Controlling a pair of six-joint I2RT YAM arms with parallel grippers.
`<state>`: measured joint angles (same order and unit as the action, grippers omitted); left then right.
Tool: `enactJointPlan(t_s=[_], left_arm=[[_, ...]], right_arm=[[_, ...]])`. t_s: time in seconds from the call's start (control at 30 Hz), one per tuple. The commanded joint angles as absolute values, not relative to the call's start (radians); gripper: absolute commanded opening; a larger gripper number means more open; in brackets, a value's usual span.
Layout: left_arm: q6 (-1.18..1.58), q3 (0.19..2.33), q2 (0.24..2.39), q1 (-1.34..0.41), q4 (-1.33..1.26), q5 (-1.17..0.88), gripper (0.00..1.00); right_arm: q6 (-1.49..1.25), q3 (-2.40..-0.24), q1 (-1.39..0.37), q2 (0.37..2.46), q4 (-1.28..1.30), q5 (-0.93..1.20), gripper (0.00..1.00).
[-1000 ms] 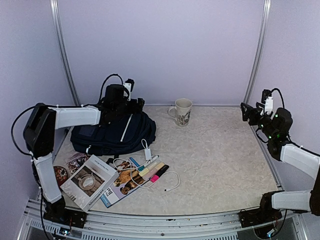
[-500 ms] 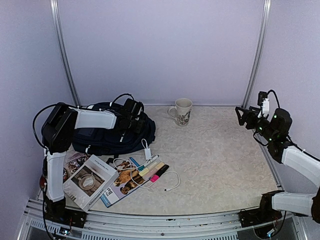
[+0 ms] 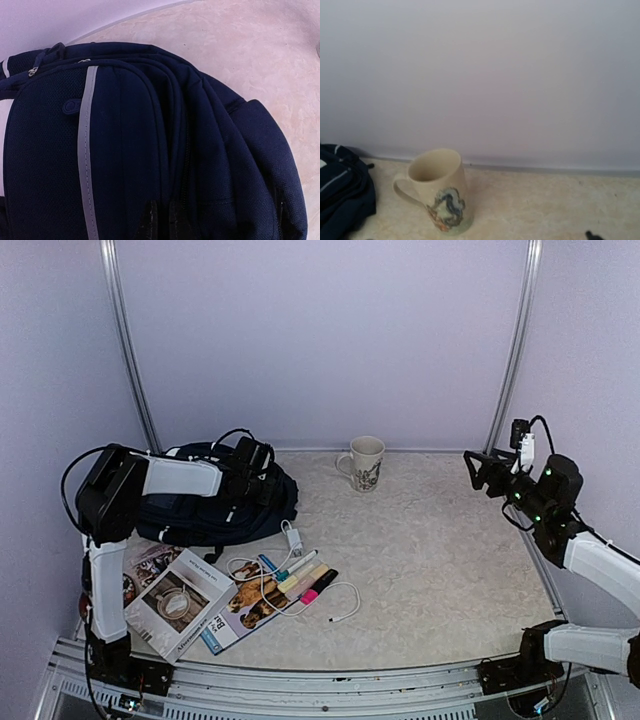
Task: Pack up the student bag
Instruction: Move the student bag to the book.
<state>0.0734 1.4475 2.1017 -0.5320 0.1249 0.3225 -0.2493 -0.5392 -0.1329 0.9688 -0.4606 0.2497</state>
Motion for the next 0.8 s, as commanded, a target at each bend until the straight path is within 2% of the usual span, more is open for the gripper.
enactJointPlan(t_s=[0.0, 0.13, 0.3, 0.4, 0.63, 0.77], left_arm=[[0.020, 1.332, 1.910, -0.512, -0.007, 0.312, 0.00], [-0.081, 1.270, 1.705, -0.522, -0.120, 0.271, 0.00], [-0.169, 1.396, 1.611, -0.567, 0.042, 0.248, 0.00], [-0.124, 1.346, 1.517, -0.608, 0.095, 0.165, 0.00], [-0.072, 1.182, 1.237, -0.791, 0.110, 0.129, 0.00], [-0.128, 1.030, 1.115, -0.921, 0.089, 0.067, 0.00]], right_arm=[[-0.243, -0.597, -0.159, 0.917, -0.448, 0.243, 0.89], [-0.234, -0.633, -0.205, 0.903, -0.435, 0.241, 0.87], [-0.206, -0.741, -0.340, 0.970, -0.350, 0.186, 0.85], [-0.174, -0.838, -0.444, 1.044, -0.269, 0.189, 0.84], [-0.095, -1.054, -0.588, 1.235, -0.034, 0.503, 0.86], [-0.060, -1.054, -0.640, 1.287, 0.001, 0.591, 0.91]])
